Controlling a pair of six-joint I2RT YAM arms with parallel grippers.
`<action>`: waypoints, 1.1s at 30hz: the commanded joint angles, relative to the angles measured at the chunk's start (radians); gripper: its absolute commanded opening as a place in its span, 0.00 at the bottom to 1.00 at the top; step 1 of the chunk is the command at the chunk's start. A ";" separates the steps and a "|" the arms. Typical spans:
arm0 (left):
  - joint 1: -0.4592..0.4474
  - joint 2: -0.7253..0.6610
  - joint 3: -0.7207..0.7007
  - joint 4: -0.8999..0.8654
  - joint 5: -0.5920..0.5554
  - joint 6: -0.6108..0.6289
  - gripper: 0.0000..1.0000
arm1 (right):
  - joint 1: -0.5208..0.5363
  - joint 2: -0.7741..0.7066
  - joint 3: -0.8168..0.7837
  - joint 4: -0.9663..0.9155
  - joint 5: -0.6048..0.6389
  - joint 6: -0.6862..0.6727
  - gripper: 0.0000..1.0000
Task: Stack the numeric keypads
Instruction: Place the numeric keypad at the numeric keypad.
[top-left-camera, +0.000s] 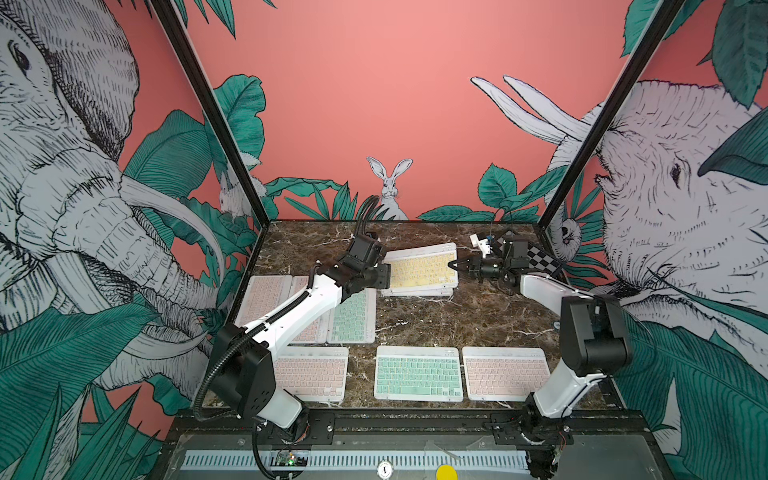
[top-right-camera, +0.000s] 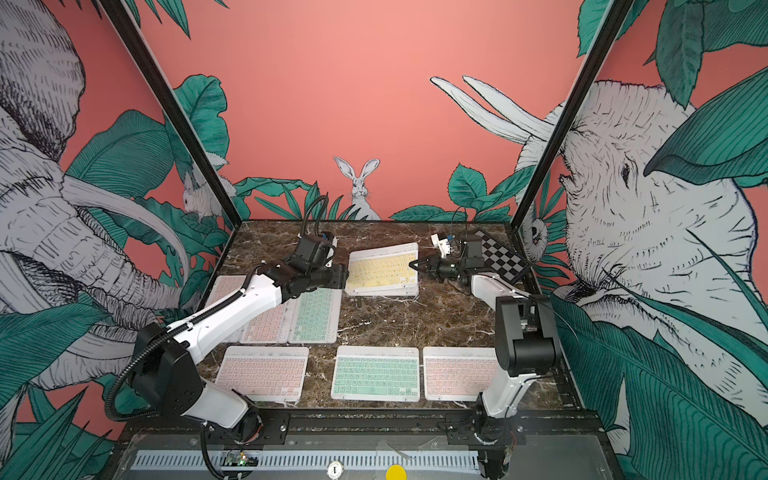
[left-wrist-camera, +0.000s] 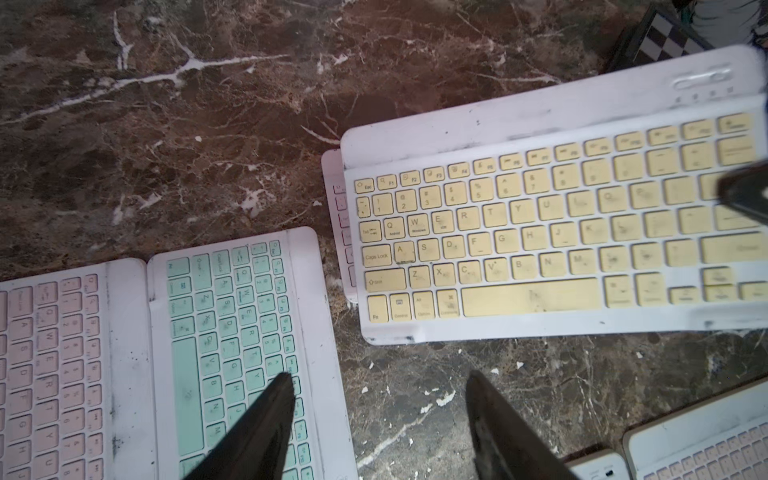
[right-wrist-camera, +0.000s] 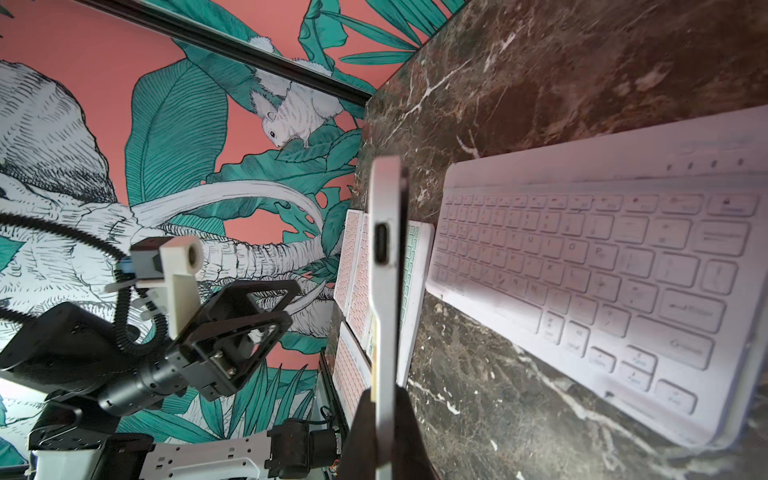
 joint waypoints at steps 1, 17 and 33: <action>0.013 0.014 0.041 -0.061 -0.021 0.014 0.68 | -0.013 0.060 0.075 0.094 -0.100 0.013 0.00; 0.021 0.060 0.069 -0.078 -0.042 0.012 0.68 | -0.032 0.285 0.227 0.052 -0.170 0.005 0.00; 0.021 0.081 0.058 -0.062 -0.012 0.006 0.67 | -0.038 0.378 0.267 0.020 -0.180 -0.018 0.00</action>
